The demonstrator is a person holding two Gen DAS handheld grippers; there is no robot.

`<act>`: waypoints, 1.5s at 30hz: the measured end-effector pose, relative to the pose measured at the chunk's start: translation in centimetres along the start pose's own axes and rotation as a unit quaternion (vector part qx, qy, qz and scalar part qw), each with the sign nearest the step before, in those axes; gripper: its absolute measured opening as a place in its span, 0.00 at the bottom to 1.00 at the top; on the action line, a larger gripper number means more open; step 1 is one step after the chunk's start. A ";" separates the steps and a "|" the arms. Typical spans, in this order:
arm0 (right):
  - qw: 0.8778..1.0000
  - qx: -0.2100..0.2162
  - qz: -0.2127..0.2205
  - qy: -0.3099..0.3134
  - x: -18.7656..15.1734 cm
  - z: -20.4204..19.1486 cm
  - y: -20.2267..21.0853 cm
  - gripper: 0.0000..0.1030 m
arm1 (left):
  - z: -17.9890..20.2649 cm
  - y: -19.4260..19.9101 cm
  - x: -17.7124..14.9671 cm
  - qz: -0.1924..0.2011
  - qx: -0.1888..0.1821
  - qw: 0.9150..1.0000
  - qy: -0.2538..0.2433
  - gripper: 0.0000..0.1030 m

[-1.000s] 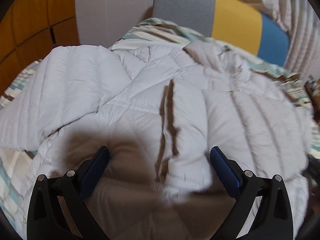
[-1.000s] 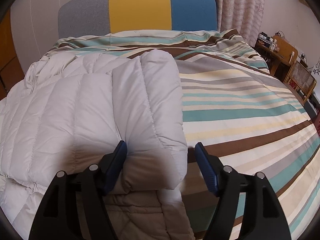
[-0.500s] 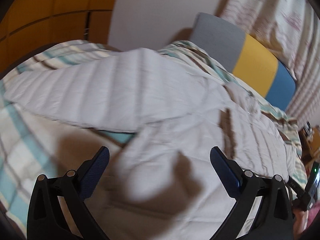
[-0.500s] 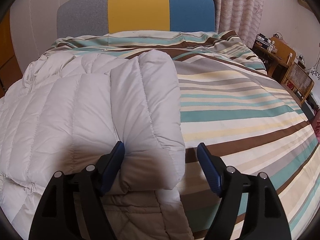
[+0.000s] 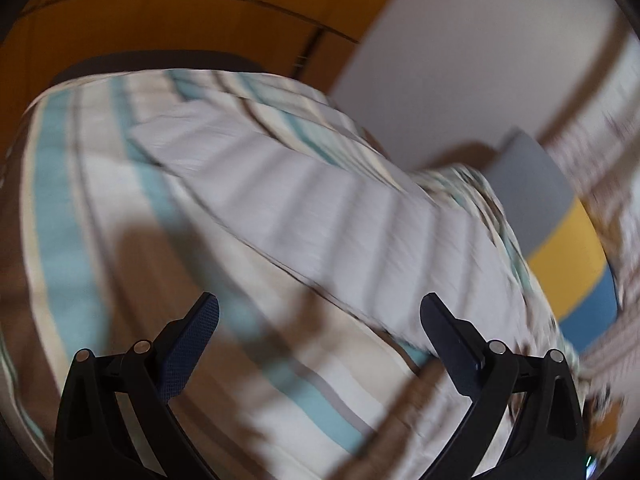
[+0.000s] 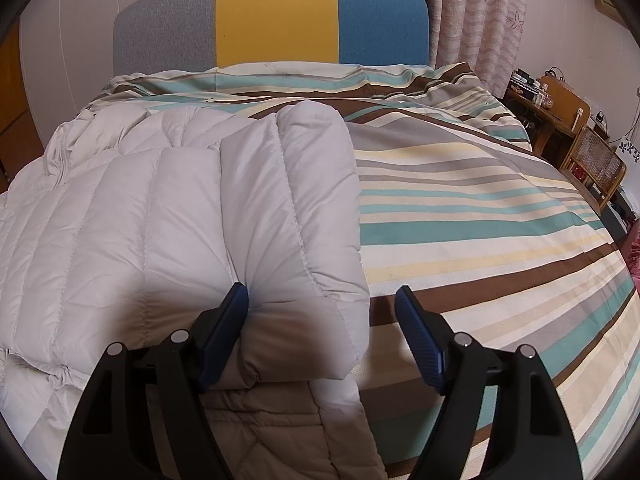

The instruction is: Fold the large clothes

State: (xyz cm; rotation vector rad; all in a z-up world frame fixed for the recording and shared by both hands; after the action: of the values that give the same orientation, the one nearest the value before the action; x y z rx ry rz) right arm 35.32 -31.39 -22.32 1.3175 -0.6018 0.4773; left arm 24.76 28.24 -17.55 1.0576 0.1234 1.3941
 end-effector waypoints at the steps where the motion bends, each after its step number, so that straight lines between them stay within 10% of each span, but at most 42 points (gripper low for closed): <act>1: 1.000 -0.001 0.000 0.000 0.0 0.0 0.0 0.73 | -1.0 -0.2 1.0 0.002 0.014 1.000 0.018 0.97; 7: 1.000 -0.002 0.001 0.000 0.1 0.1 0.0 0.73 | -5.6 -2.4 5.0 -0.011 0.034 0.991 0.129 0.90; 17: 1.000 -0.004 0.000 0.001 0.0 0.2 0.1 0.74 | -5.7 -7.7 8.3 0.012 0.083 0.988 0.131 0.79; 22: 1.000 -0.003 0.001 0.000 0.1 0.2 0.0 0.74 | -5.4 -8.4 9.0 0.028 0.157 0.982 0.106 0.43; 26: 1.000 -0.003 0.001 0.001 0.0 0.1 0.0 0.74 | -5.1 -8.1 9.0 0.026 0.135 0.984 0.112 0.10; 32: 1.000 -0.003 0.001 0.001 0.0 0.1 0.1 0.74 | -2.7 -4.3 7.8 0.090 0.088 0.986 0.110 0.08; 45: 1.000 -0.002 0.001 0.000 0.0 0.1 0.0 0.74 | 10.1 3.0 1.7 0.147 -0.049 0.986 -0.067 0.08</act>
State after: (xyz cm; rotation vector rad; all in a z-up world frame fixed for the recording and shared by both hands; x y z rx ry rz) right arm 35.31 -31.49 -22.28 1.3124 -0.6040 0.4781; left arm 29.40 23.78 -9.05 1.1153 -0.2064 1.5690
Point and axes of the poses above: each gripper's, at about its wrist camera, not at the fingertips, and y roughly against the way its jaws point, z to its right, x to its top, the point moved 3 cm from there along -y, roughly the way its jaws point, and after that the axes turned 10 degrees about y, right-handed, at the moved point
